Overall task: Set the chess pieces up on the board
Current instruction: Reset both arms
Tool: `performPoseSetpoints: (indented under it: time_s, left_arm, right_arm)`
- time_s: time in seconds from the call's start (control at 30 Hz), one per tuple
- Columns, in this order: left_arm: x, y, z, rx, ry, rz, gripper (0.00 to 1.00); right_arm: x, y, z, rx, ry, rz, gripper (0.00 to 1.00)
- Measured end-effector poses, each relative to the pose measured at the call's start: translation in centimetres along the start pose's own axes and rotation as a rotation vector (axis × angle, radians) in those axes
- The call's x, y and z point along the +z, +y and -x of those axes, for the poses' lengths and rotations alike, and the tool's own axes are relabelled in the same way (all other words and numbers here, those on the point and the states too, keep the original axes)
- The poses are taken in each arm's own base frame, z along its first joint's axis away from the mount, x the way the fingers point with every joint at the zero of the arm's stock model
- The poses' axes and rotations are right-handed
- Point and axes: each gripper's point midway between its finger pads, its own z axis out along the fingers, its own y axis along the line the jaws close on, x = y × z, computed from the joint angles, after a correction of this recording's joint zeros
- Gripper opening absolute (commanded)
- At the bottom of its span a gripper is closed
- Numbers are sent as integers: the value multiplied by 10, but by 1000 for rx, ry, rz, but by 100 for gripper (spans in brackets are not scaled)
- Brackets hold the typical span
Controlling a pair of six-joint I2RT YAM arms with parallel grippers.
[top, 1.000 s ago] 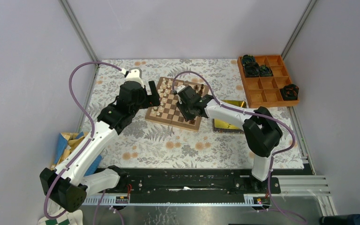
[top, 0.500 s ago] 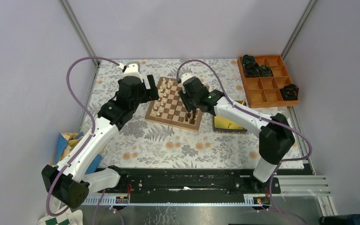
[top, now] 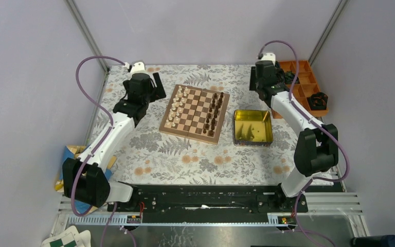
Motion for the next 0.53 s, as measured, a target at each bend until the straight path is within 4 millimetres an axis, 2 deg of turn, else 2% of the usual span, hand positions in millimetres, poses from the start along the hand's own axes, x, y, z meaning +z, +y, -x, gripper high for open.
performPoseSetpoints:
  time_s: [0.1,0.17,0.33,0.53]
  left_arm:
    - [11,15,-9,-12,7,32,99]
    - [16,26,-19,-21,17,50,99]
    - [23,43,-52,-20,75,74,99]
    - [24,36,-50,-28,64,37,99]
  right_arm:
    - [17,-33,-3,56,2,-116,63]
    - [23,-43,-7,67,8,-165,64]
    - [28,-47,-15,79,-11,-210,70]
    - [30,-52,-26,95,-21,-238,73]
